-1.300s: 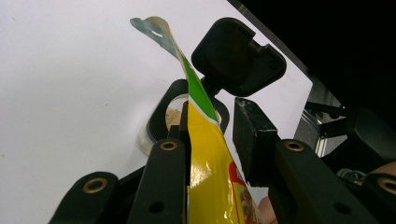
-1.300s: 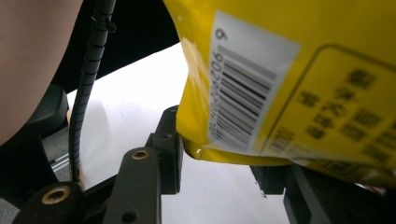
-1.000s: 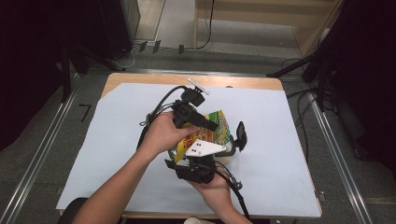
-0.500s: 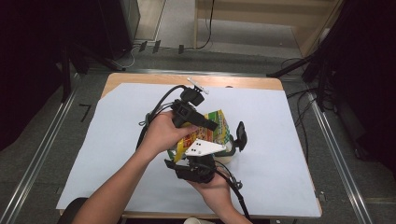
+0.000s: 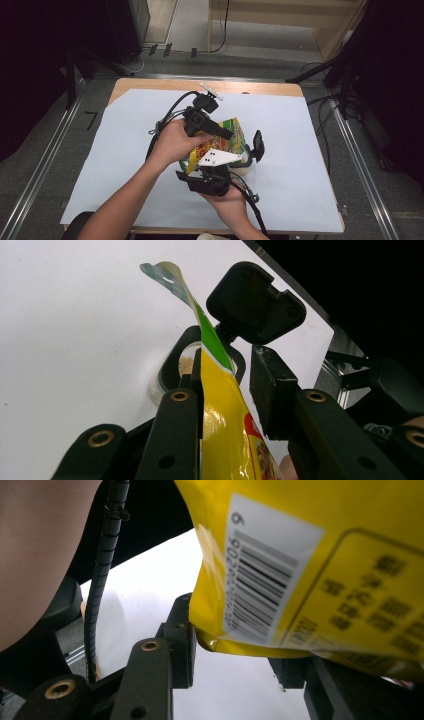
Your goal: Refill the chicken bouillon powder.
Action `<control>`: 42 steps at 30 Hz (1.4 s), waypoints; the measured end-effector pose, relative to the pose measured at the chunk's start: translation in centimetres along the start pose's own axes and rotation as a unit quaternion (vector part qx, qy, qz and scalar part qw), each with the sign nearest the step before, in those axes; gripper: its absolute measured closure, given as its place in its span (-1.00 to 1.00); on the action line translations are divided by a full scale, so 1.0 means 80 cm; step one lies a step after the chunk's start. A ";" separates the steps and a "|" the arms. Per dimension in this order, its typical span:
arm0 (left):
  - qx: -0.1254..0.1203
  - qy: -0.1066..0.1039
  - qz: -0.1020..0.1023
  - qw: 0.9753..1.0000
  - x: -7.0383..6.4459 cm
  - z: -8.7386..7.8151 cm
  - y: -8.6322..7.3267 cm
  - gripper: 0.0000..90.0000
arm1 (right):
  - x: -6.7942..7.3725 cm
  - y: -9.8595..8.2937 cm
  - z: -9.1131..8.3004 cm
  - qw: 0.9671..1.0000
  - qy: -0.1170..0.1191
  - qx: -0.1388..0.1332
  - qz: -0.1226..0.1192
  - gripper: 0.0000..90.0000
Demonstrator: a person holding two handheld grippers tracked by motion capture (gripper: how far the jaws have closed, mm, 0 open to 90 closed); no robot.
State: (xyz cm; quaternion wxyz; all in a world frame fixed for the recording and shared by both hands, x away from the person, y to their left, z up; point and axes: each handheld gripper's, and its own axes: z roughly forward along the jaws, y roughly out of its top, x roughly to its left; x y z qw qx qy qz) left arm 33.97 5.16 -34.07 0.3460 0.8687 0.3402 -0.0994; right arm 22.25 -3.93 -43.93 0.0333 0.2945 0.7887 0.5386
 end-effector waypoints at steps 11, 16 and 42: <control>0.001 0.004 0.001 1.000 -0.001 0.001 0.000 0.64 | 0.000 0.000 0.000 1.000 -0.001 0.002 0.001 0.35; 0.001 0.007 0.004 1.000 -0.002 0.001 0.000 0.64 | 0.000 -0.001 0.000 1.000 -0.002 0.001 0.000 0.35; -0.002 0.011 0.014 1.000 -0.011 0.001 0.000 0.63 | 0.000 -0.002 0.001 1.000 -0.003 -0.001 -0.008 0.36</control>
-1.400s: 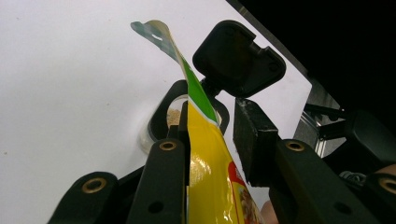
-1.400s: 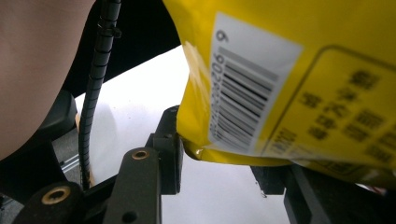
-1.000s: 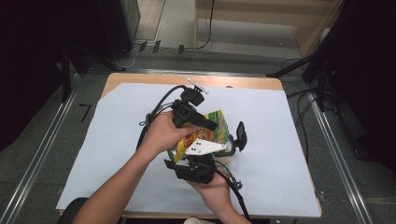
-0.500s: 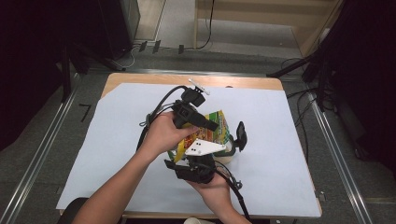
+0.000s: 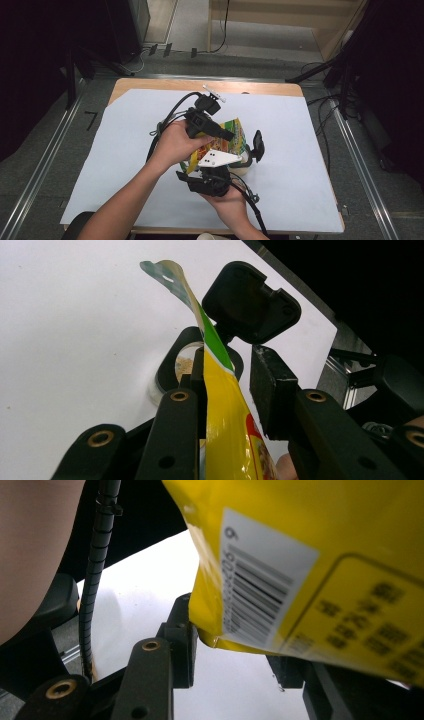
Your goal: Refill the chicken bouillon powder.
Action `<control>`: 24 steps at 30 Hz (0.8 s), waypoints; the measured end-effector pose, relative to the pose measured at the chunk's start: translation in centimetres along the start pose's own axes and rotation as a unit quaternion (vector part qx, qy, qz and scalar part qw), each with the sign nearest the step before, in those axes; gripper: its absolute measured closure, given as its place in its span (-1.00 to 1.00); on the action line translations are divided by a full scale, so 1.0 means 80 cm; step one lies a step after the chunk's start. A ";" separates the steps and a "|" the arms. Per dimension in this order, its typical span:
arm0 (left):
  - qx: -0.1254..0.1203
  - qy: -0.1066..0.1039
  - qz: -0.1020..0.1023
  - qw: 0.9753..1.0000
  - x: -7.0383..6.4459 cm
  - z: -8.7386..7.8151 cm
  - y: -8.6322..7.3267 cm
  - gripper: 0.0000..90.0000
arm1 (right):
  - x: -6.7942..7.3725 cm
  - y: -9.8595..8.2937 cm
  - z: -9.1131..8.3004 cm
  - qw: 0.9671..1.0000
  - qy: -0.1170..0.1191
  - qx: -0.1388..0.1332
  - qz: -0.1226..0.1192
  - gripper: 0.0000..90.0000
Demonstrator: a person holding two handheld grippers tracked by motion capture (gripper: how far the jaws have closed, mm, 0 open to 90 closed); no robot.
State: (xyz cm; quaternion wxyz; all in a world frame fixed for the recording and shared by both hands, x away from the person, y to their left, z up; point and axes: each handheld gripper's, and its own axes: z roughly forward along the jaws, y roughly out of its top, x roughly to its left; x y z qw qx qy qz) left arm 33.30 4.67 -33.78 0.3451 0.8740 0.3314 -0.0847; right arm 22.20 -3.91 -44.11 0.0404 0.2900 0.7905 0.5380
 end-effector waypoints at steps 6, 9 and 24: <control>0.000 0.007 0.006 1.000 -0.006 -0.001 0.000 0.62 | 0.000 0.000 0.000 1.000 0.000 0.000 0.000 0.37; 0.000 0.006 0.005 1.000 -0.005 0.000 0.000 0.62 | 0.000 -0.001 0.000 1.000 0.000 0.000 -0.001 0.37; 0.001 0.003 0.001 1.000 -0.002 0.000 0.000 0.63 | 0.000 0.000 0.000 1.000 -0.001 0.001 -0.003 0.37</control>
